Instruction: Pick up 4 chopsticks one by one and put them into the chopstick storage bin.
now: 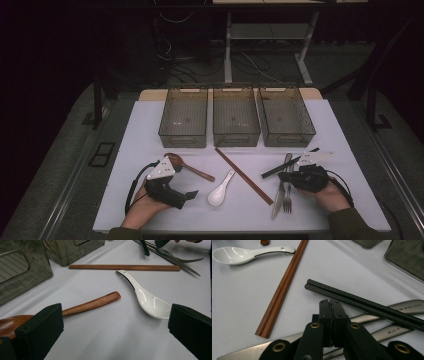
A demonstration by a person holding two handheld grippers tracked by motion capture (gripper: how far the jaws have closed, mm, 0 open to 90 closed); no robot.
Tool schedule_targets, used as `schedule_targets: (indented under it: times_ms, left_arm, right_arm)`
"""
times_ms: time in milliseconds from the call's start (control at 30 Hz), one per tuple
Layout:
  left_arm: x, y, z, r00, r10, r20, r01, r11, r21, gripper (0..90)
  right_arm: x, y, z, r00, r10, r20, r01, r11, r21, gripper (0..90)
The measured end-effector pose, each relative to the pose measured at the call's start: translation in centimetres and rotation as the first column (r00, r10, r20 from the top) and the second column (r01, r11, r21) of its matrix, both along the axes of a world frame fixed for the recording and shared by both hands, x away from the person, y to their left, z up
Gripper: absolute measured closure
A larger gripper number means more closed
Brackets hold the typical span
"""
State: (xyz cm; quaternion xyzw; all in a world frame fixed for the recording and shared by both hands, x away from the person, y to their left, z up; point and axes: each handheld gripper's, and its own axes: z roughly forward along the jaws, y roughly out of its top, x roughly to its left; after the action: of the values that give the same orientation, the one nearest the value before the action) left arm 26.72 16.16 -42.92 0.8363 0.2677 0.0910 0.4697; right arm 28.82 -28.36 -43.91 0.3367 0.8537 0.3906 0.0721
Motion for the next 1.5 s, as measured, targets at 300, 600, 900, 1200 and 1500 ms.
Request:
schedule_targets:
  times_ms: [300,600,900,1200,1500]
  left_arm:
    - [0.0,0.0,0.0,1.0,0.002,-0.002,-0.002,1.0,-0.004,0.0]
    - [0.0,0.0,0.0,1.0,-0.002,-0.003,0.002,1.0,-0.005,0.0]
    - [0.0,0.0,-0.1,1.0,-0.002,-0.005,0.002,1.0,-0.008,0.0]
    - [0.0,0.0,-0.1,1.0,-0.005,-0.006,0.005,1.0,-0.005,0.0]
    - [0.0,0.0,-0.1,1.0,-0.008,-0.006,0.008,1.0,-0.004,0.0]
  right_arm:
    - [1.0,1.3,-0.6,0.9992,0.039,-0.009,-0.04,0.999,-0.033,88.8]
    - [1.5,2.6,-0.8,0.9984,0.054,-0.012,-0.055,0.997,-0.045,88.8]
    - [2.0,3.3,-1.0,0.9977,0.068,-0.005,-0.068,0.996,-0.055,88.8]
    - [2.6,3.9,-1.0,0.9979,0.064,0.001,-0.064,0.996,-0.057,88.8]
    - [3.2,4.3,-1.0,0.9985,0.054,0.006,-0.054,0.997,-0.054,88.8]
